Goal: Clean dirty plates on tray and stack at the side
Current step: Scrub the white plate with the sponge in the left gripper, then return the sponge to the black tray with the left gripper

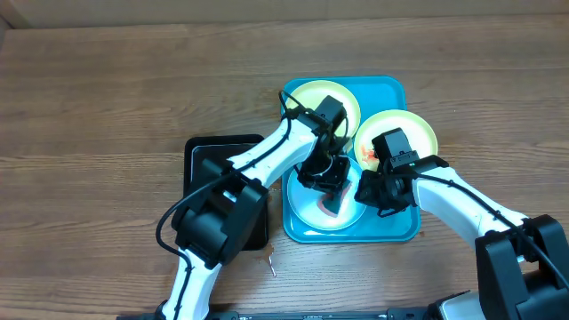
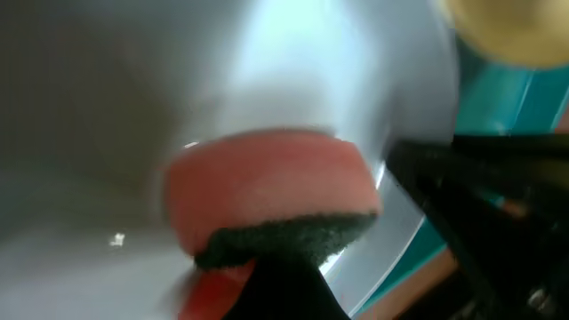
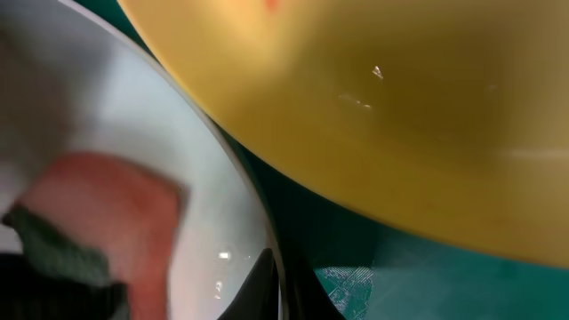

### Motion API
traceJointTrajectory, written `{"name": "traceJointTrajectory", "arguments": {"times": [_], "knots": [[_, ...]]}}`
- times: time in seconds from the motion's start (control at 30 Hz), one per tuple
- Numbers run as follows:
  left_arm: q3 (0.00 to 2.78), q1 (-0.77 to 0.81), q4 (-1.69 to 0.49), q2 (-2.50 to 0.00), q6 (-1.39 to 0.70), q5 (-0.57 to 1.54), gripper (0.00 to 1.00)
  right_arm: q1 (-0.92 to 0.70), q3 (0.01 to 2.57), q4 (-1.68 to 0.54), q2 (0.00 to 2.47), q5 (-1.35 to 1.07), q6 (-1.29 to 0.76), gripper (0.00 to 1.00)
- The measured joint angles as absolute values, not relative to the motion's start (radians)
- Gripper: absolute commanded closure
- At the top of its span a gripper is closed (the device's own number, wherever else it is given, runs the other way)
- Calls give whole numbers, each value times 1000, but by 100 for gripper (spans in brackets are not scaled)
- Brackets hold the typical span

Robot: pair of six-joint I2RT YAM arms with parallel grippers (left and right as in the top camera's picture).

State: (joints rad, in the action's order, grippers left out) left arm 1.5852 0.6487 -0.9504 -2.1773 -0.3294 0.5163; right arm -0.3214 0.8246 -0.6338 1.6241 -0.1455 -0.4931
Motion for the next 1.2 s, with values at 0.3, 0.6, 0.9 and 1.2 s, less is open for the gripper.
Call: {"name": "traceJointTrajectory", "arguments": {"times": [0.3, 0.6, 0.9, 1.2], "knots": [[1599, 637, -1175, -2177, -400, 338, 96, -321, 826, -636, 1624, -146, -494, 96], [1676, 625, -1271, -2176, -487, 37, 96, -321, 826, -640, 1624, -145, -493, 96], [1729, 603, -1257, -2048, -472, 119, 96, -321, 826, -641, 1624, -146, -494, 96], [1750, 406, -1384, -1770, -445, 141, 96, -321, 828, -647, 1624, -144, -493, 96]]}}
